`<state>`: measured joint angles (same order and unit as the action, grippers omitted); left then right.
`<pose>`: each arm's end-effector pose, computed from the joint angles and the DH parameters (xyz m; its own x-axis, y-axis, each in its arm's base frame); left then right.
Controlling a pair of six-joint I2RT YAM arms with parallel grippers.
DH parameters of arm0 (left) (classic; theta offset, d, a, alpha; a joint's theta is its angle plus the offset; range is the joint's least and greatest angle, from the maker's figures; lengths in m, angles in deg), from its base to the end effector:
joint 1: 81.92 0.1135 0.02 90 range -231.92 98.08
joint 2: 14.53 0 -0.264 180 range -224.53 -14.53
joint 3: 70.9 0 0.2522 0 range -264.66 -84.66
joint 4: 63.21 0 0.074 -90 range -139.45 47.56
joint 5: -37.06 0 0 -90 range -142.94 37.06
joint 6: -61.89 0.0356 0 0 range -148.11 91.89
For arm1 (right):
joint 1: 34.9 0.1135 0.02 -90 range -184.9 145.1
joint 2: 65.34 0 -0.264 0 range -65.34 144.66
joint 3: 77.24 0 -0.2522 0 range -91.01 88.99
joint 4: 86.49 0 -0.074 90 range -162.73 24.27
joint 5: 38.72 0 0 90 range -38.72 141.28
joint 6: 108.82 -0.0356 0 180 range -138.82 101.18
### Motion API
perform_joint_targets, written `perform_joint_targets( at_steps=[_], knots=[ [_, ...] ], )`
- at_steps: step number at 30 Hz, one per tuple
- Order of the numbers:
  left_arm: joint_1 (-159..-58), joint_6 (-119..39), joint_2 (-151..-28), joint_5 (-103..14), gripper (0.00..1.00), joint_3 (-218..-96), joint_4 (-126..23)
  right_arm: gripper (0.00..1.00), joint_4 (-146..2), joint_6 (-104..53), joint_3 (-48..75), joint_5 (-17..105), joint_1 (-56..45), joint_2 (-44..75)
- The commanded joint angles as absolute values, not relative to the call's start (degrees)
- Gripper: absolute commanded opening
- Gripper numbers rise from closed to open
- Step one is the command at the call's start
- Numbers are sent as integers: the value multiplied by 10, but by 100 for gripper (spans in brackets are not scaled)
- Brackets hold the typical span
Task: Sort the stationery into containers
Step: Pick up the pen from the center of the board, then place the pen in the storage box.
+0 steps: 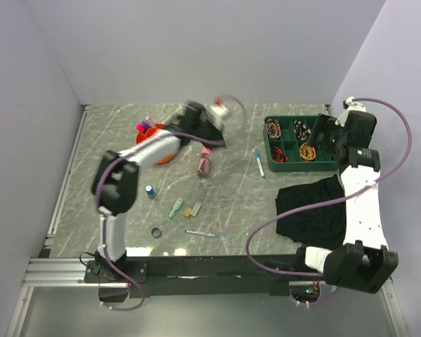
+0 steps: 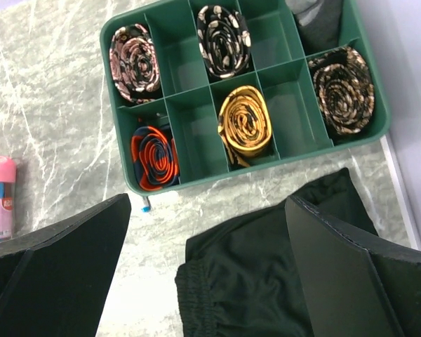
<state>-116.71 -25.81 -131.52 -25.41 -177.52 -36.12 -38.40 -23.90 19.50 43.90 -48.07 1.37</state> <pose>0.3780 -0.2826 0.2391 -0.4667 0.3676 -0.8044 0.8267 0.5046 -0.2490 0.2450 -0.0526 0.3707 -0.4968 0.2064 -0.8430 0.1640 0.9761 0.1424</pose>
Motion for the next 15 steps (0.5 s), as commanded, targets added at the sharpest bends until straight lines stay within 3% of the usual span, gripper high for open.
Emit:
perform_joint_targets(
  at_steps=[1, 5, 15],
  knots=[
    [-1086, -242, -1231, -126, 1, -1762, -530, 99, -398, -236, 145, 426, -484, 32],
    [-1021, -274, -1225, -63, 1, -1728, -630, 99, -412, -235, 136, 425, -480, 47],
    [-910, -272, -1268, -43, 1, -1736, -690, 99, -407, -214, 132, 442, -467, 65]
  ],
)
